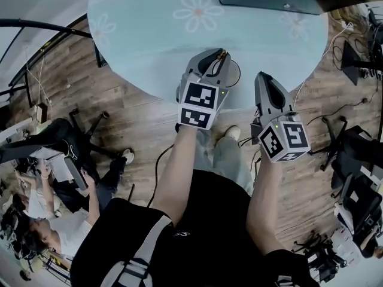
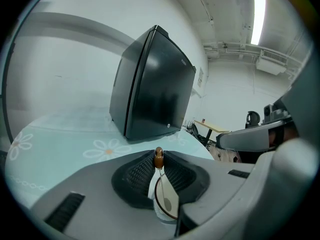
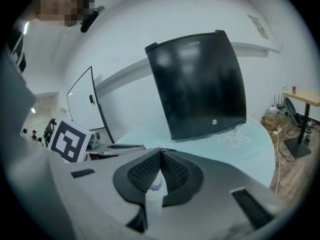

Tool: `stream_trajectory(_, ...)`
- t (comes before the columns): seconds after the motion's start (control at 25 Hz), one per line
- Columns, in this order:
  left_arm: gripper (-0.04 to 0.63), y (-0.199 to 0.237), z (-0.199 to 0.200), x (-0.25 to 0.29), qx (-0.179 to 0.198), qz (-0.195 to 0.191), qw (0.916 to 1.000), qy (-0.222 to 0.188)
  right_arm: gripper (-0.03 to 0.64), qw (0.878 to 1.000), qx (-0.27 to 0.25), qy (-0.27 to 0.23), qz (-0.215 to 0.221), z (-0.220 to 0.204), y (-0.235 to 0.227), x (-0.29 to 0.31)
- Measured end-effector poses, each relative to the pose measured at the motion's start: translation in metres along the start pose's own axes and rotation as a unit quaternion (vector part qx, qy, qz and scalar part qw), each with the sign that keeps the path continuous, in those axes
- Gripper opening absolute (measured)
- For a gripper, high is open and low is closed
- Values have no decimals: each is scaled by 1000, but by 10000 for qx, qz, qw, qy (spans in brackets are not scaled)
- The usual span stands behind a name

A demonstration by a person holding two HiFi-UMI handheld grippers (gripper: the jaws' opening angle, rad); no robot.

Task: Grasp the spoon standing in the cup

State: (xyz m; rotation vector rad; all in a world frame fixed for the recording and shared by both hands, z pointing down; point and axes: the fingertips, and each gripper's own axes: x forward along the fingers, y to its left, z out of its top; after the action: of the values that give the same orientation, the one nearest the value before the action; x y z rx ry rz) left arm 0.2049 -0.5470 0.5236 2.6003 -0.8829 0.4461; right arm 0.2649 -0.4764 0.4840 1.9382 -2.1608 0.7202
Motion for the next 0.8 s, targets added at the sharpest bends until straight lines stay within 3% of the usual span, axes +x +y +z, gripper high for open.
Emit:
stream_trajectory(0.36, 64, -4, 27, -28, 8, 57, 9991, -424, 6, 9991, -230, -162, 318, 19, 28, -2)
stream_trajectory(0.8, 63, -16, 75, -72, 264, 453, 9943, -925, 6, 9939, -423, -742, 702, 62, 46, -25)
